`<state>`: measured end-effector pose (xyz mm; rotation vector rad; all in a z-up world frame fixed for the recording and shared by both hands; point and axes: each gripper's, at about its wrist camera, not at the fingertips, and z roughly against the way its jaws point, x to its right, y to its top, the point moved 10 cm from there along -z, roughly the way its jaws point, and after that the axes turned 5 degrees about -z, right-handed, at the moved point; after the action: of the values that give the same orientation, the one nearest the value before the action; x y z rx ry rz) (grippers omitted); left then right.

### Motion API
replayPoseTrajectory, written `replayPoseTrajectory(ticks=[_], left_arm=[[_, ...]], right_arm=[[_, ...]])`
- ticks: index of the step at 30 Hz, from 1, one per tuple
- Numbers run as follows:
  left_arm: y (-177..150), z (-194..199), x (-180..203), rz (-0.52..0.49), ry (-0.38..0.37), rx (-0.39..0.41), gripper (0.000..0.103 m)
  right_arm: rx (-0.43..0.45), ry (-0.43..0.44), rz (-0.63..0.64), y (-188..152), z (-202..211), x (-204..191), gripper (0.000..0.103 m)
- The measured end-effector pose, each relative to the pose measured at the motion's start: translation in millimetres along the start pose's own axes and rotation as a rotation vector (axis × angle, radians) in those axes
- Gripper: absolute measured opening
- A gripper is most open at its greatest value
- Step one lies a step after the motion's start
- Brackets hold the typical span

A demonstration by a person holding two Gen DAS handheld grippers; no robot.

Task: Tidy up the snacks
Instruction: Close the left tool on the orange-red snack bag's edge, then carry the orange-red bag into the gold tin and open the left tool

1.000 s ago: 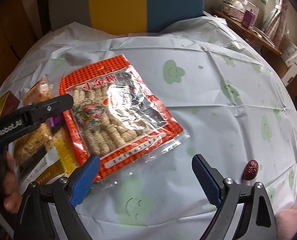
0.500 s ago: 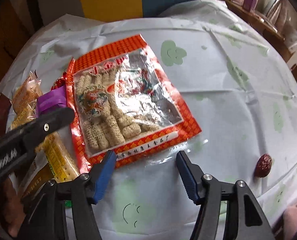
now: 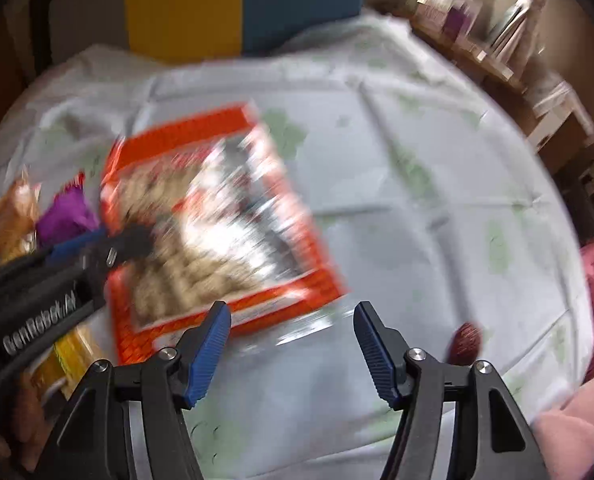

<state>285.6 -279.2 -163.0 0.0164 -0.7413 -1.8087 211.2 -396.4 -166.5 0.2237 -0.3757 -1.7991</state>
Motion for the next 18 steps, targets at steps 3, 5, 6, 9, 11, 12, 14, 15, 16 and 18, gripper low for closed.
replayPoseTrajectory(ticks=[3, 5, 6, 9, 11, 12, 14, 15, 16, 18], left_arm=[[2.2, 4.1, 5.8, 0.006, -0.023, 0.021, 0.003], [1.6, 8.8, 7.1, -0.001, -0.024, 0.028, 0.002], [0.6, 12.3, 7.2, -0.005, -0.025, 0.033, 0.002], [0.8, 30.4, 4.5, -0.001, -0.029, 0.070, 0.001], [1.1, 46.8, 0.4, 0.017, -0.042, 0.098, 0.001], [1.8, 58.3, -3.0, 0.032, -0.045, 0.120, 0.001], [3.4, 80.7, -9.4, 0.041, -0.052, 0.159, 0.001], [4.2, 88.4, -12.7, 0.043, -0.050, 0.170, 0.001], [4.2, 95.8, -15.6, 0.043, -0.047, 0.179, 0.001], [3.8, 112.2, -24.2, 0.052, -0.040, 0.200, 0.001]], right_arm=[[-0.018, 0.023, -0.012, -1.8, -2.5, 1.1, 0.065], [-0.047, 0.081, -0.042, -3.9, -3.8, 0.4, 0.061], [-0.058, 0.107, -0.048, -4.6, -3.1, -0.7, 0.057], [-0.050, 0.130, -0.018, -3.7, 1.3, -5.0, 0.052], [-0.052, 0.180, -0.008, -1.2, 6.9, -10.5, 0.052], [-0.048, 0.223, -0.014, 1.7, 12.0, -13.2, 0.052], [-0.021, 0.294, -0.025, 8.0, 25.3, -15.4, 0.052], [0.019, 0.353, -0.036, 14.3, 37.9, -16.2, 0.053], [0.049, 0.402, -0.043, 19.2, 48.2, -16.1, 0.054], [0.115, 0.462, -0.076, 28.1, 67.2, -8.1, 0.056]])
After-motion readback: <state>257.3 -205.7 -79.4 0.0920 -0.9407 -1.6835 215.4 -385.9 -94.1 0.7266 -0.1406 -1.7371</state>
